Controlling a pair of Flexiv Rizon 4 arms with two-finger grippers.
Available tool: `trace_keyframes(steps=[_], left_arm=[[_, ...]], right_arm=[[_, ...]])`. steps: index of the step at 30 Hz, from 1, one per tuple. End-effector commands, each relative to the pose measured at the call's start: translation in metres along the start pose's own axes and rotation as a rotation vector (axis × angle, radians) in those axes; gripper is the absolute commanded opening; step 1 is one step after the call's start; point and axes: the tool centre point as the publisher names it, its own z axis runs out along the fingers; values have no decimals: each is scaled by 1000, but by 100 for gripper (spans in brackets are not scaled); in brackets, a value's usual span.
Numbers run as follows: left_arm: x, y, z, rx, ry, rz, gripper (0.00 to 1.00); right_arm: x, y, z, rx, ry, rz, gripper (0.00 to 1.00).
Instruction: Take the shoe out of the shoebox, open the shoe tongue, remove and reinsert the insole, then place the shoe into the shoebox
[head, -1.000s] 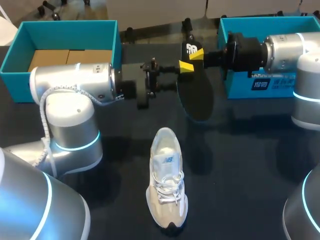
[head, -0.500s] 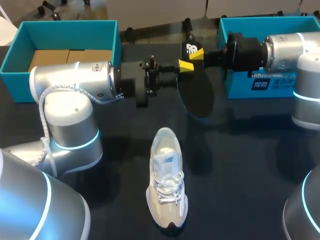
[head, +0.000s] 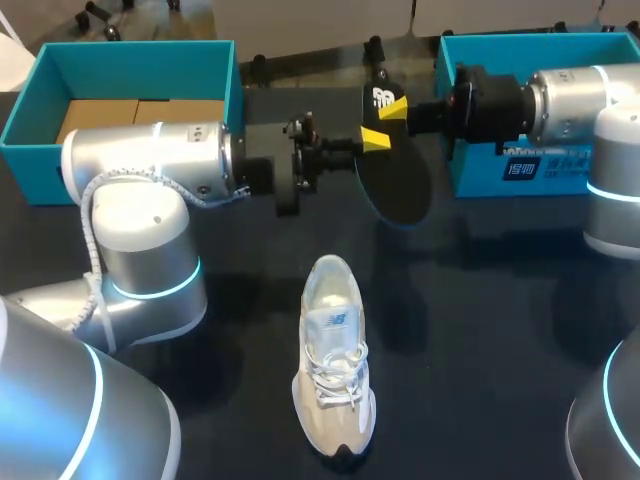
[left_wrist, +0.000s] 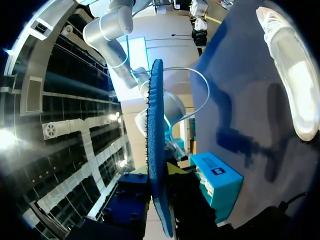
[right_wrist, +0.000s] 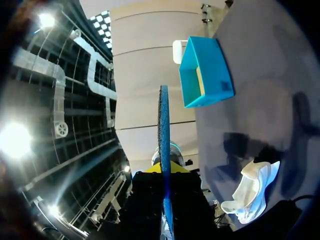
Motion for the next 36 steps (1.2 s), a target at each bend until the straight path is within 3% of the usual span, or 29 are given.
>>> trace_keyframes(steps=[1,6,8,16,17,18,19,27,36], left_arm=[[-3,0,2,-2,2,1,14],[-3,0,2,-4,1,3,11],[-2,1,3,-5,4,3,0],[-1,-1,4,1,5,7,0],[-1,-2,4,2,5,7,0],[-1,-2,2,1,4,8,0],[-1,-2,0,1,4,7,0],[2,-1,-32,-14,20,-18,0],[0,-20,-78,-4,53,-98,0]], right_arm=[[0,0,1,-3,0,0,0],[0,0,1,-3,0,0,0],[0,0,1,-3,0,0,0],[0,0,1,-3,0,0,0],[-1,-1,1,-4,9,-10,16],[-1,-1,1,-4,13,-18,47],[-1,-2,1,-10,12,-28,100],[-7,-17,-4,-32,29,-73,100],[-17,-40,-4,-26,39,-79,100]])
